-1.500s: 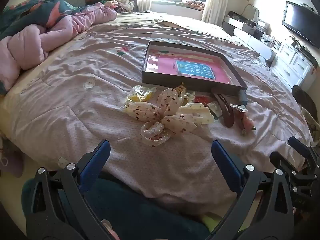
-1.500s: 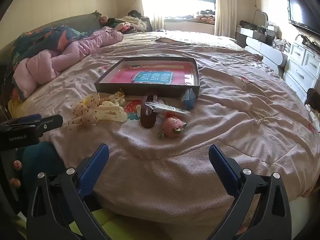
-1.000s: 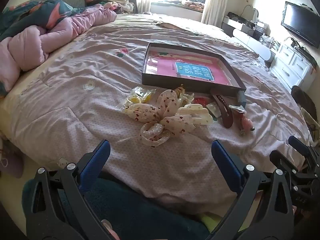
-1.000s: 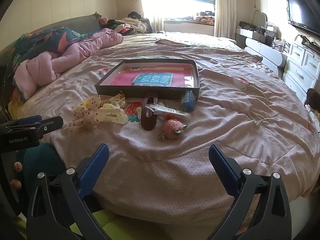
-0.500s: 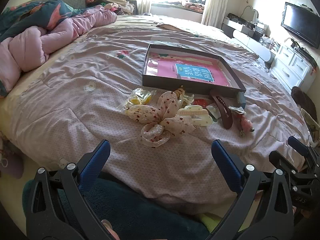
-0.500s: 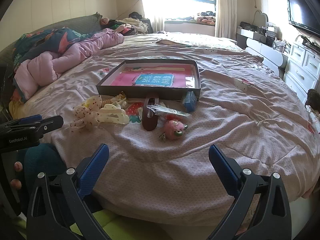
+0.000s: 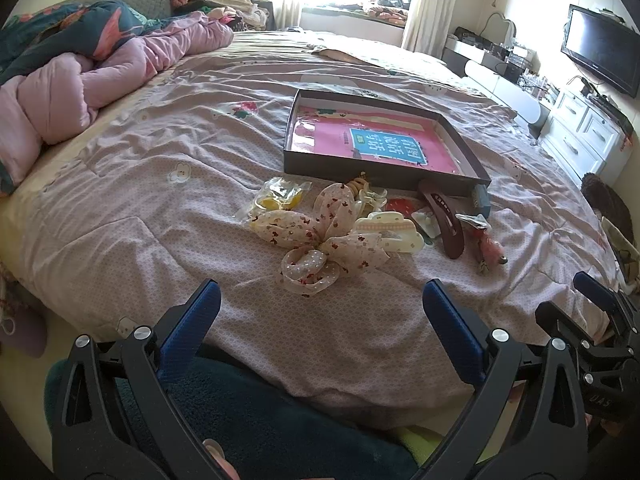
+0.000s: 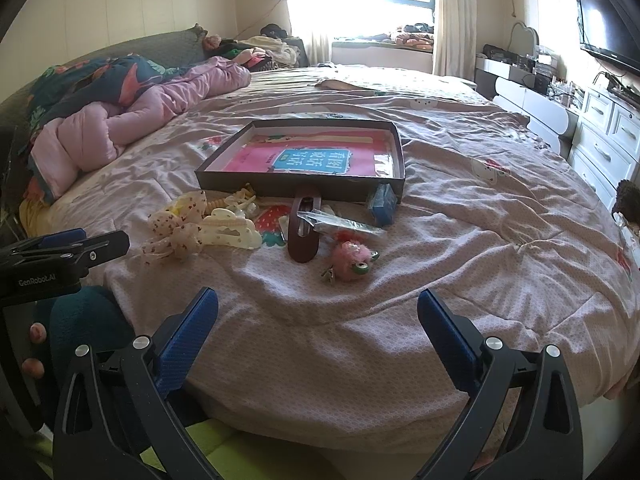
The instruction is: Organize jewelry
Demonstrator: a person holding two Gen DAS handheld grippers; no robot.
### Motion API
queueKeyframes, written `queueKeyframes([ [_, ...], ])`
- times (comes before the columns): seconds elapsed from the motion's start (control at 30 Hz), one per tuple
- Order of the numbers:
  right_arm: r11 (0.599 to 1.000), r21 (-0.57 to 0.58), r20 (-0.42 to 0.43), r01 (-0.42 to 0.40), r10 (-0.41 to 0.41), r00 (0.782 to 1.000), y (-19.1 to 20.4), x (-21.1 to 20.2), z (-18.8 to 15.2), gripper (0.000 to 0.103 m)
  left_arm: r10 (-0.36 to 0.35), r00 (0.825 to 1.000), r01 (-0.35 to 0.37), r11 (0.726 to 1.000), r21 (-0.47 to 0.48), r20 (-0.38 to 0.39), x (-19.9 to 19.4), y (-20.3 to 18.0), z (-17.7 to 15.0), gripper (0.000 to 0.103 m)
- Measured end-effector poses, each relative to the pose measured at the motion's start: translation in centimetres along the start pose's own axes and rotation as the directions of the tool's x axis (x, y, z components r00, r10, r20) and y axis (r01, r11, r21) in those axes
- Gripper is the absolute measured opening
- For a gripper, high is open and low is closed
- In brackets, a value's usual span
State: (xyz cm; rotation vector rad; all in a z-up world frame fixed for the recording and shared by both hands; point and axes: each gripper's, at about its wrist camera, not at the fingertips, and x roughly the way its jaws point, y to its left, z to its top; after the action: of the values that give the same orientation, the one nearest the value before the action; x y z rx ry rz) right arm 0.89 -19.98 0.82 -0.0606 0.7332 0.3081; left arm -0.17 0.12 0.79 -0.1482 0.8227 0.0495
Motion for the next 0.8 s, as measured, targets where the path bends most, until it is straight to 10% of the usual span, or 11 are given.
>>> queueKeyframes([
  [0.8, 1.000, -0.001, 0.002, 0.001, -0.001, 1.000, 0.06, -0.07, -0.01, 0.097, 0.001, 1.000, -0.001, 1.000, 0.002, 0.008, -0.38, 0.18, 0.33, 0.093],
])
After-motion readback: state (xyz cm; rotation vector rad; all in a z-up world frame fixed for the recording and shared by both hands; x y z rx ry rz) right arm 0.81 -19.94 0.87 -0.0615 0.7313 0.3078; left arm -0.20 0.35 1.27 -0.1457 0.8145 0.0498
